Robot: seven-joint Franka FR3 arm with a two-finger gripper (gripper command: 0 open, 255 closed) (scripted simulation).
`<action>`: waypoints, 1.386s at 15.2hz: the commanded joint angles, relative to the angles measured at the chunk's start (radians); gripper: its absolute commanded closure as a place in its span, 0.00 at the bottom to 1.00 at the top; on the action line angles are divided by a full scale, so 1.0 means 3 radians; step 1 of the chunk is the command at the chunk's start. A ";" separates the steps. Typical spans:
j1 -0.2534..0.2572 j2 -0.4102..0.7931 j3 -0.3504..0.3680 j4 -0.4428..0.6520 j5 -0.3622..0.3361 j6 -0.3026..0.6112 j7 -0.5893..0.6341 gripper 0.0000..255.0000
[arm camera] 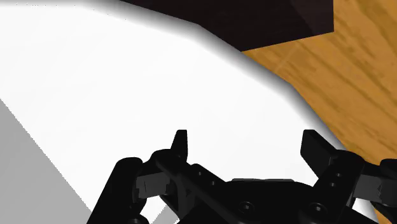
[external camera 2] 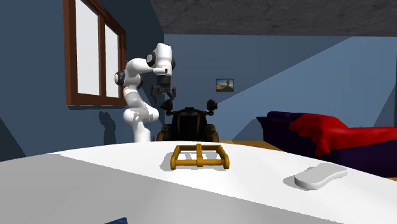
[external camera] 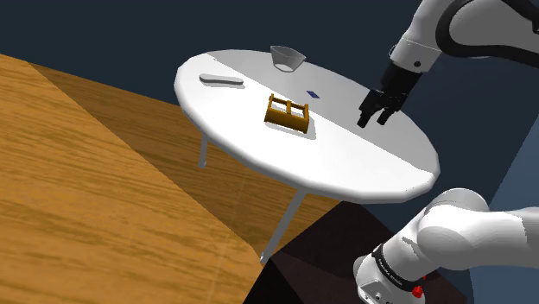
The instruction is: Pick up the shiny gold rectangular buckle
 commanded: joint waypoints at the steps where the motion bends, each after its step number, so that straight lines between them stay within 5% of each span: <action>1: 0.0000 0.0000 0.0000 0.0000 0.0000 0.0000 0.0000 0.00; 11: -0.0137 0.1350 0.0075 0.0571 0.0109 0.0726 0.0578 0.00; 21: -0.0256 0.2684 0.0030 0.1552 0.0173 0.1033 0.1066 0.00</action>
